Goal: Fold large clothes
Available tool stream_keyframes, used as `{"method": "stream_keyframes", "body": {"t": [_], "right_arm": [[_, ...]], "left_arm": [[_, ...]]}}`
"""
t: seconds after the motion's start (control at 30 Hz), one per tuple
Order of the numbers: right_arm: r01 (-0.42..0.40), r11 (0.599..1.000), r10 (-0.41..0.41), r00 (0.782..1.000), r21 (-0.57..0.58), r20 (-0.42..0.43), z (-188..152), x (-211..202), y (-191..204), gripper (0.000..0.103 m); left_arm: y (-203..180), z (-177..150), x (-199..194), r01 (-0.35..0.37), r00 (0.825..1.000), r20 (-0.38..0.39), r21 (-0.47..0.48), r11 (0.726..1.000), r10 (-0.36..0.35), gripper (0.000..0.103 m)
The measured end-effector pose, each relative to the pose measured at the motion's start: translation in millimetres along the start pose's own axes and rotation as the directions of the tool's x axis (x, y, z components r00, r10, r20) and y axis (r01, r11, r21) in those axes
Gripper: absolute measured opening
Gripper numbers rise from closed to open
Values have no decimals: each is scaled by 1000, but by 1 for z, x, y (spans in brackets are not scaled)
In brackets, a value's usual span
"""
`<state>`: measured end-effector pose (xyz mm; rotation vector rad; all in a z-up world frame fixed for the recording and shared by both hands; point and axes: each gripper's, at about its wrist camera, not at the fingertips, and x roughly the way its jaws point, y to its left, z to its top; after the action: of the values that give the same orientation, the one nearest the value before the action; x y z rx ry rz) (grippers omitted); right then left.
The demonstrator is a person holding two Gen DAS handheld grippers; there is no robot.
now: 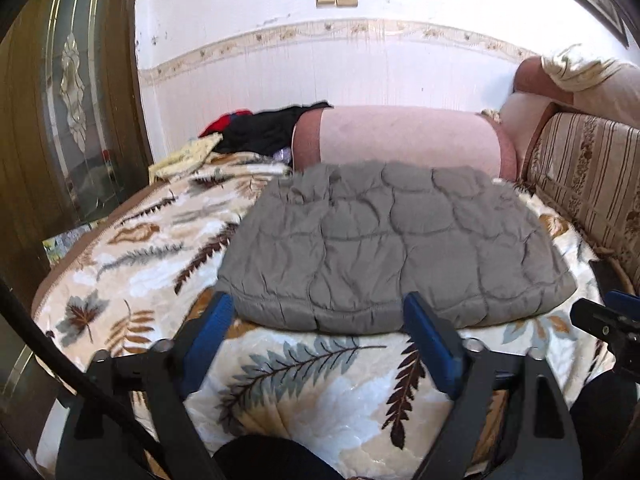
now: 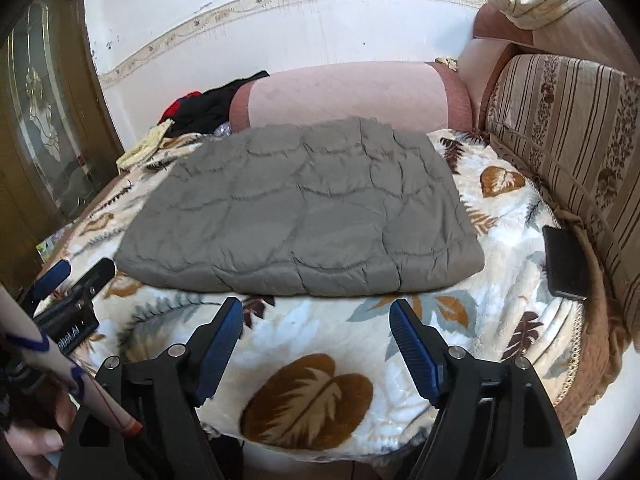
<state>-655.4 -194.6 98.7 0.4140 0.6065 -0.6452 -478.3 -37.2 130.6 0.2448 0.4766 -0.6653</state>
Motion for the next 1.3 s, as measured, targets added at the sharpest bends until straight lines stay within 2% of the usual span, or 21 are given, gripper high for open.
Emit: {"method": "stream_keyframes", "body": {"t": [0.13,0.33,0.5,0.6,0.67,0.77,0.87,1.13,1.3], "right_arm": [[-6,1000,6,1000,26,27,12,-31,8,88],[33,999,-35,987,15,156,-4,-65,24,94],[123,992,-116,979,-33,170,-11,-59,32,94],[132,990,-122,975,-42,188,-10,-62,33,97],[152,987,-136,966,-56,218,-11,-65,37,98],[171,982,-140,948,-85,285,-13,-73,43,98],[163,981,-118,935,-109,335,-15,-80,50,102],[141,981,-101,957,-132,271,-16,-62,52,102],[146,980,-107,958,-133,266,-18,-60,51,102]], "left_arm": [[2,17,-33,-35,997,66,1,999,34,103],[1,21,-55,-86,995,57,21,996,84,103],[7,9,-53,-48,998,29,-5,999,48,103],[16,2,-51,-29,999,22,-44,999,30,103],[21,0,-47,-95,995,-4,-61,994,95,103],[22,-2,-37,-113,993,-37,-32,993,112,103],[23,-7,-34,-145,989,-30,-37,989,144,103],[18,-11,-22,-110,991,-73,-14,994,109,103],[18,-12,-19,-107,991,-81,-8,994,106,103]]}}
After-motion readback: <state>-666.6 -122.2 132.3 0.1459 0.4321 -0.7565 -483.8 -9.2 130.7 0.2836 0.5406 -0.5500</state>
